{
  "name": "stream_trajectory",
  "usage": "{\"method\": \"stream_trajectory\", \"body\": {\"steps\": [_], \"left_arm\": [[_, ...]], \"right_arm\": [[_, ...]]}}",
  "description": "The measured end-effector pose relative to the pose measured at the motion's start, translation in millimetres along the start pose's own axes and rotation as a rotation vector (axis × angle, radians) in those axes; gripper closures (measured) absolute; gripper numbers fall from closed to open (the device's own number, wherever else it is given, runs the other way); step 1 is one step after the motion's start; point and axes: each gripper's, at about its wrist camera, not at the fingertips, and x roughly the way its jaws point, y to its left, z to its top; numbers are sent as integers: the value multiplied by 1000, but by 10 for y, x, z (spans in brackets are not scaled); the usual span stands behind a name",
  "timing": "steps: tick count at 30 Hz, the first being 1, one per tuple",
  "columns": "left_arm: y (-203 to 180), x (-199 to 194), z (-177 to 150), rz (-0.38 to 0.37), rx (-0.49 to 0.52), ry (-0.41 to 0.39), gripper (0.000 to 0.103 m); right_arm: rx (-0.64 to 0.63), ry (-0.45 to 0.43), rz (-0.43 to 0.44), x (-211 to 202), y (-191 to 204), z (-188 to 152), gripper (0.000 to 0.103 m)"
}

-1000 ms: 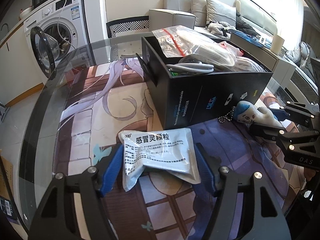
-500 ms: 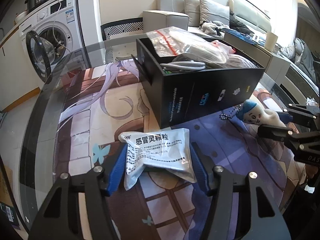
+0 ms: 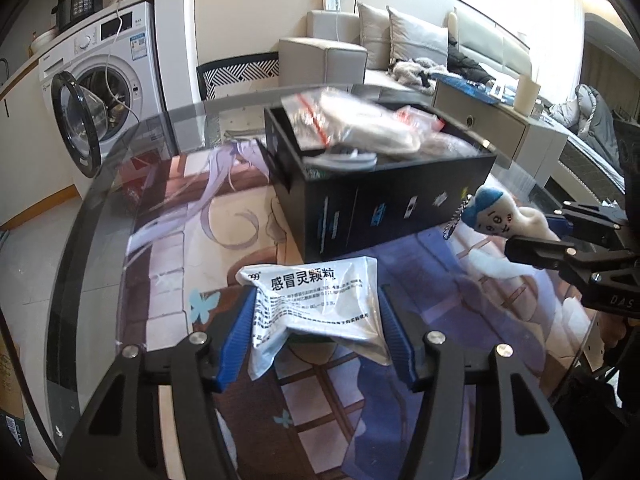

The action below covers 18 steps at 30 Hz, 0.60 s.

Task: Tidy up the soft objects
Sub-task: 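Grasp the white plush toy with the right gripper while the left gripper holds the sachet, then carry the medicine sachet and plush toy over the black box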

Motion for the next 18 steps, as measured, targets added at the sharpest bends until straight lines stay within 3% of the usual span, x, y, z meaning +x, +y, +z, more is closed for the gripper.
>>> {"method": "stream_trajectory", "body": {"steps": [18], "left_arm": [[-125, -395, 429, -14, 14, -131, 44]], "right_arm": [[17, -130, -35, -396, -95, 340, 70]]}}
